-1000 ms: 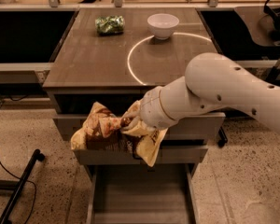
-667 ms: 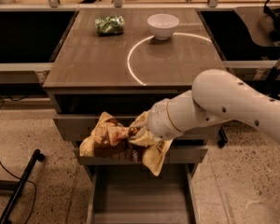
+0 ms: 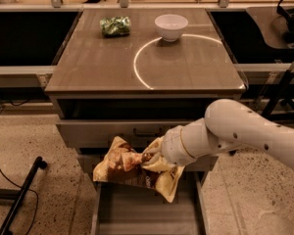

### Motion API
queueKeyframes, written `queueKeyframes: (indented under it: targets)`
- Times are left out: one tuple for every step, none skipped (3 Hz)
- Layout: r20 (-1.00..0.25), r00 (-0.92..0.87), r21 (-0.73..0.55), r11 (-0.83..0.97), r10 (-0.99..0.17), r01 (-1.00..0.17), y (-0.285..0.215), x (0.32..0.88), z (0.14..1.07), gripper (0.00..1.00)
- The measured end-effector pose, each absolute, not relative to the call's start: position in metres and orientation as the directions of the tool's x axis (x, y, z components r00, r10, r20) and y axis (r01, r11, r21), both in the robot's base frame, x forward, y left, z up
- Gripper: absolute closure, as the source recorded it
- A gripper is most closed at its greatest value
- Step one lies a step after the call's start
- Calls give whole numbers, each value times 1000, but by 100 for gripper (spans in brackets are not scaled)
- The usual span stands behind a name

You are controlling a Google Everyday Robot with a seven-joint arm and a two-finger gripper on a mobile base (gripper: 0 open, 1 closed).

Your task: Place brown chip bag into bottom drawer

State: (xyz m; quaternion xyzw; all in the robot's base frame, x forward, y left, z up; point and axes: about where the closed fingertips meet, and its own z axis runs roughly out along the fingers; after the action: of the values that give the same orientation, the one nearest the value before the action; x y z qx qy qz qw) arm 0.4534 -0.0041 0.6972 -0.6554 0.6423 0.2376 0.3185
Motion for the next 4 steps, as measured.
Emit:
queueKeyframes:
  targets:
    - [-733,64,-83,-4,-677,-997,-3,447,662,100]
    - [-740,96,-93,-41,-666,-995,1,445,634,100]
    - [-740,96,-93,-41,-666,-995,1,445,633,100]
    - [-740,90,-94,-30,-666,-995,-5,449,609,100]
